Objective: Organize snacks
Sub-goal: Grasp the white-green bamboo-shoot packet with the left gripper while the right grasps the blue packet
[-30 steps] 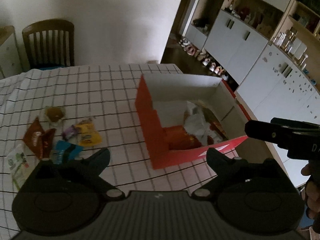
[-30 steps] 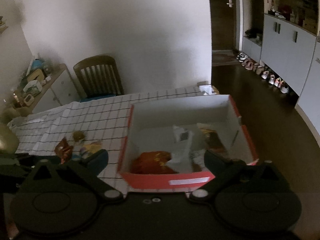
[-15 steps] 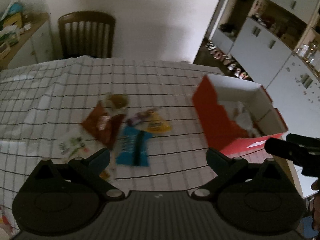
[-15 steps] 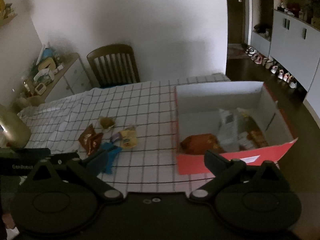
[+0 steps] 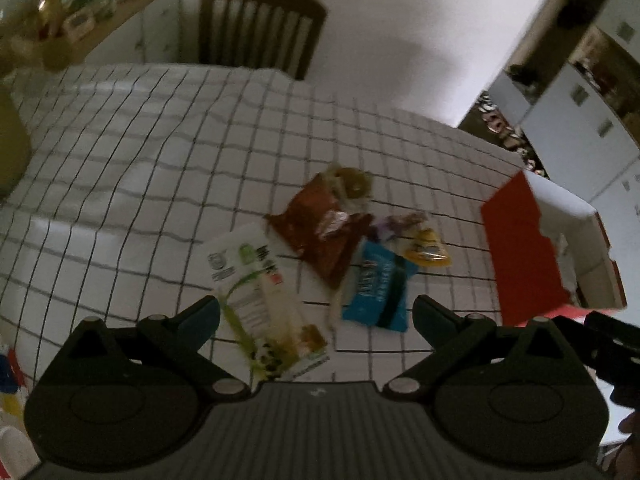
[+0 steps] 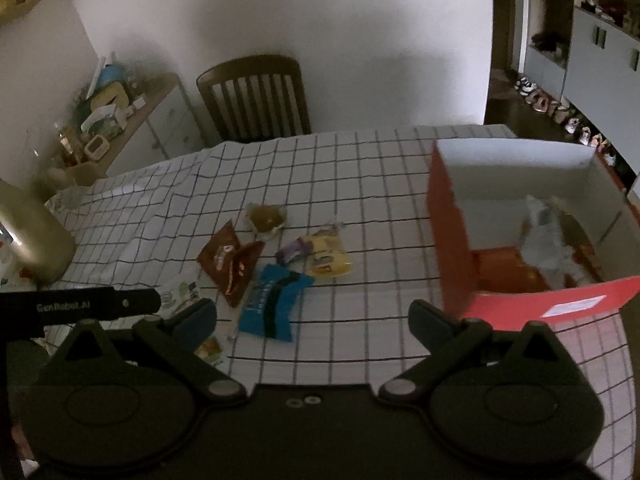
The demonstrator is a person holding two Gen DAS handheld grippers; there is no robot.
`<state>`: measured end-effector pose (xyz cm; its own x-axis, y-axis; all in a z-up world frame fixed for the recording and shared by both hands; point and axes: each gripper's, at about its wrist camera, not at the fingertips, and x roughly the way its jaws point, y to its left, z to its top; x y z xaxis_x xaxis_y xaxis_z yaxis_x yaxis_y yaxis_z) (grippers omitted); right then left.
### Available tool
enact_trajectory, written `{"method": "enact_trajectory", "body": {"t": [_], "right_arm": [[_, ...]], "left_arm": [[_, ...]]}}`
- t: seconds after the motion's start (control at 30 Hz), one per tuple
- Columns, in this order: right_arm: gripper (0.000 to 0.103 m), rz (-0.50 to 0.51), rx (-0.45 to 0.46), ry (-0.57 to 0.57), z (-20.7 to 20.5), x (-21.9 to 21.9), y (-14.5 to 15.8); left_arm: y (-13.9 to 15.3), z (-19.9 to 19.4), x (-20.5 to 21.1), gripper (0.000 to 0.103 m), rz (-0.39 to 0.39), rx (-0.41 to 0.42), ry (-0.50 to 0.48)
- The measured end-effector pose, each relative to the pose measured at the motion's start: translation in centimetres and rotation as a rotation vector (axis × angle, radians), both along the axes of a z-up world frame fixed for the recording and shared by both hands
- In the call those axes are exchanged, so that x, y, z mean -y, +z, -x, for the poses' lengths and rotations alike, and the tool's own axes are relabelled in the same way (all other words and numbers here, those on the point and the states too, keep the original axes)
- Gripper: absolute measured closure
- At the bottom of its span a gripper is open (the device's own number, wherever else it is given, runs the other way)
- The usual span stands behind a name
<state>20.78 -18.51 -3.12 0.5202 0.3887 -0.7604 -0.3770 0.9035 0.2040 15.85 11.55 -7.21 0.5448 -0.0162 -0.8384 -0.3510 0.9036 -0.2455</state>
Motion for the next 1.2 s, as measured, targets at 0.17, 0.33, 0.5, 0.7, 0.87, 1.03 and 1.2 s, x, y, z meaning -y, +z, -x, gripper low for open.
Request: {"method": "enact_trajectory", "body": {"t": [0.17, 0.33, 0.5, 0.7, 0.87, 1.03, 1.2], "right_arm": [[0.001, 0.012, -0.019, 0.009, -1.0, -2.3, -1.3], [0.002, 0.039, -0.041, 0.01, -2.4, -4.3, -2.9], [0.005, 0.064, -0.068, -0.009, -4.1, -5.8, -4.8], [0.016, 0.074, -0.129, -0.042, -6.3, -7.2, -7.3], [0.023, 0.091, -0.159, -0.045, -7.5, -8.4, -8.9], [0.03, 0.106, -0.194, -0.046, -8.3, -9.1, -10.5], [0.038, 0.111, -0.23, -0.042, -8.7, -9.4, -11.8]], "left_arm": [[-2.2, -0.4, -2.0, 0.0, 0.048, -0.056, 0.057], [-4.9, -1.4, -3.4, 0.0, 0.113, -0.123, 0.127], [-7.6, -2.3, -4.2, 0.0, 0.152, -0.172, 0.205], [-9.5, -2.9, -4.0, 0.0, 0.163, -0.195, 0.256], [-10.2, -3.3, -3.5, 0.001, 0.162, -0.204, 0.295], [-10.8, -3.4, -3.1, 0.001, 0.153, -0.214, 0.326], [-11.3, -3.5, -2.8, 0.001, 0.146, -0.212, 0.337]]}}
